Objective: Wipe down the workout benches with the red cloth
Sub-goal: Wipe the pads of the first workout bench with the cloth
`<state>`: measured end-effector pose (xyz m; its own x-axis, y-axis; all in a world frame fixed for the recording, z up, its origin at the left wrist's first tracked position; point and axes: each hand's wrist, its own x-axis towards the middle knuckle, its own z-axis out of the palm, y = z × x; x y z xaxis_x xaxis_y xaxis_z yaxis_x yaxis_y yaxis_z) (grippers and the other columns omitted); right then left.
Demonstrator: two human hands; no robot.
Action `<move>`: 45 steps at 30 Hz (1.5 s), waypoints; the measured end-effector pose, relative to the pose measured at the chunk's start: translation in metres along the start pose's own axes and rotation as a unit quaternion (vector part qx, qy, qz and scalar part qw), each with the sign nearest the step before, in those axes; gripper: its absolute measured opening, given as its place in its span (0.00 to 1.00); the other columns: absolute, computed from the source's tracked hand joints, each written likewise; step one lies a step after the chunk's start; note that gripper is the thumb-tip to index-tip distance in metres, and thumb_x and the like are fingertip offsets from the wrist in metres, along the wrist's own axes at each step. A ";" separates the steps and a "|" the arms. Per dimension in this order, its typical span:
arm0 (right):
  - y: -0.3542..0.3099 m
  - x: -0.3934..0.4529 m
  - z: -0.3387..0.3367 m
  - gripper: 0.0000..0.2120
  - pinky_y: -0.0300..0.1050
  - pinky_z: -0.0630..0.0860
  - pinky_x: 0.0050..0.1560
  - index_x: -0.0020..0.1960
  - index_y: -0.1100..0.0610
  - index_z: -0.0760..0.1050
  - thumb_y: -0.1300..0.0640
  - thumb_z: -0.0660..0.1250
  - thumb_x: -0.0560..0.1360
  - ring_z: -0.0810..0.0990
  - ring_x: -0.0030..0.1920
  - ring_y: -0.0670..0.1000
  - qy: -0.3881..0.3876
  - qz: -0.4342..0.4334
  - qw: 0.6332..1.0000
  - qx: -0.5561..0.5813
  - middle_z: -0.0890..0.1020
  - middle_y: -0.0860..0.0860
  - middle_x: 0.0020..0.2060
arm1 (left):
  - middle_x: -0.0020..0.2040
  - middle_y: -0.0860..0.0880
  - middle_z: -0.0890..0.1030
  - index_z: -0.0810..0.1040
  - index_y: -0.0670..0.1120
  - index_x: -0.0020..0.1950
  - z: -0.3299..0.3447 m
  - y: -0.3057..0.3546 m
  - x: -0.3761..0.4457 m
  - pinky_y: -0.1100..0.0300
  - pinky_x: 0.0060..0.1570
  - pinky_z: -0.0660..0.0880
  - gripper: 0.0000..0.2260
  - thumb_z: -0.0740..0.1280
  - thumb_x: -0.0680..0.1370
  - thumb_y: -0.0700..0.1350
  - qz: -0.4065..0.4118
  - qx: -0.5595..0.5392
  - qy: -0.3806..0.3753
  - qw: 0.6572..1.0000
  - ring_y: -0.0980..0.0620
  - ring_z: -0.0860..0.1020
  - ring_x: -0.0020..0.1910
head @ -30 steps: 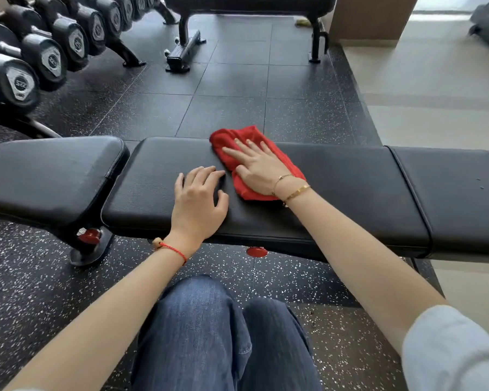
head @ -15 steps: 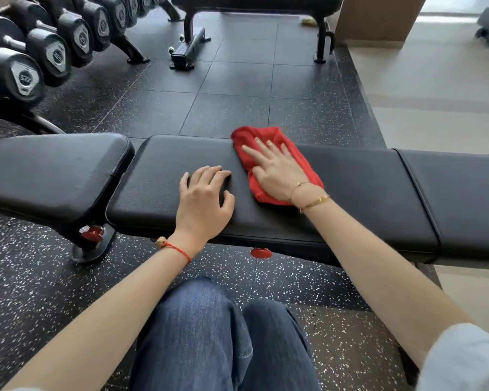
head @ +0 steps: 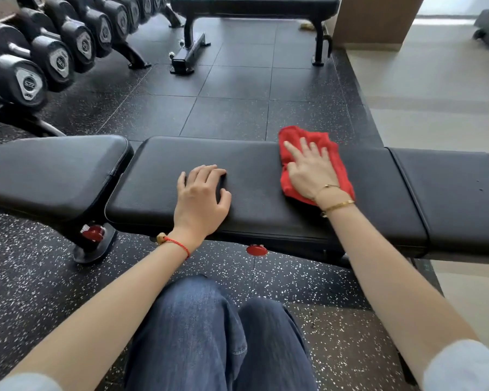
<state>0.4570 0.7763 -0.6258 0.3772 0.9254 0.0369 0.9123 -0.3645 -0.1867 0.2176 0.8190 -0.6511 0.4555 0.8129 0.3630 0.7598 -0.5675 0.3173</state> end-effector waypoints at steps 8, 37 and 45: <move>-0.018 -0.079 0.008 0.27 0.51 0.43 0.78 0.77 0.42 0.54 0.52 0.54 0.79 0.51 0.78 0.53 0.001 -0.154 0.987 0.038 0.54 0.49 0.78 | 0.66 0.50 0.77 0.77 0.49 0.64 -0.003 -0.001 0.000 0.43 0.72 0.62 0.17 0.63 0.75 0.46 0.014 -0.008 0.008 1.000 0.48 0.72 0.69; 0.064 -0.072 -0.012 0.25 0.58 0.49 0.75 0.76 0.41 0.56 0.52 0.51 0.80 0.54 0.77 0.53 0.031 0.141 0.989 0.021 0.55 0.46 0.78 | 0.66 0.46 0.76 0.76 0.46 0.65 -0.002 -0.004 0.000 0.40 0.73 0.58 0.19 0.58 0.75 0.48 0.026 -0.020 -0.018 0.999 0.43 0.69 0.69; 0.055 -0.082 -0.013 0.24 0.54 0.53 0.74 0.76 0.49 0.60 0.57 0.53 0.80 0.58 0.75 0.54 0.055 0.109 0.991 0.048 0.60 0.52 0.77 | 0.68 0.48 0.75 0.75 0.46 0.68 0.000 0.069 0.013 0.41 0.75 0.55 0.18 0.63 0.77 0.43 0.095 -0.081 -0.034 0.992 0.46 0.68 0.72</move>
<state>0.4787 0.6792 -0.6260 0.5829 0.8074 0.0914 0.7904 -0.5374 -0.2941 0.2759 0.7906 -0.6246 0.6175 0.6936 0.3709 0.5759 -0.7199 0.3874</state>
